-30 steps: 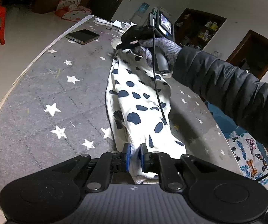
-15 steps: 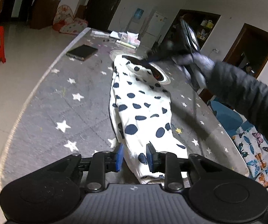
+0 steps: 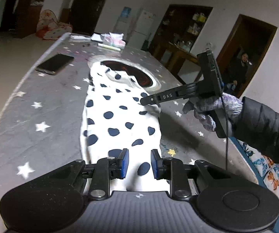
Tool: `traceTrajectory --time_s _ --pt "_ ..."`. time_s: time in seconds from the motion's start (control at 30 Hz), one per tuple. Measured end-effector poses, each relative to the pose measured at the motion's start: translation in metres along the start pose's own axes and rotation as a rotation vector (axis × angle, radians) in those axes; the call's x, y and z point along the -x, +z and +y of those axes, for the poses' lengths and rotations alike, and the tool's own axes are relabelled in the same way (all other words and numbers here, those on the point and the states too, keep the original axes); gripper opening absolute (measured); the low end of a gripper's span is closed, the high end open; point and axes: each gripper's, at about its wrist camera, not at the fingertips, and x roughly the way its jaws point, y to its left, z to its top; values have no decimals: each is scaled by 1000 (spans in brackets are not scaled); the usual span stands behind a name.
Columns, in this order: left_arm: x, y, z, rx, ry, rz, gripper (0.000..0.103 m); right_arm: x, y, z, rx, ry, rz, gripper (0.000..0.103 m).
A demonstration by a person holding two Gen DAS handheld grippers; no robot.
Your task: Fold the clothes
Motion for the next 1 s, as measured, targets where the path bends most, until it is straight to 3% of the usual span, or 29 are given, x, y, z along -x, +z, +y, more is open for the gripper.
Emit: traceTrajectory --time_s 0.23,0.57,0.8,0.9,1.0 --pt "-30 -14 16 16 40 112 25 -23 -3 -12 -18 -29 -22 17" --pt "-17 -2 -1 -25 8 71 26 -36 34 -20 -53 -38 -83 20" --pt "-33 -7 -1 -24 -5 126 26 -70 63 -29 -109 -66 -68 21" --pt "-35 -11 4 -16 -10 140 26 -66 71 -37 -141 -49 -92 21" --pt "-36 -12 7 -10 -18 145 27 -49 83 -51 -197 -3 -178 29"
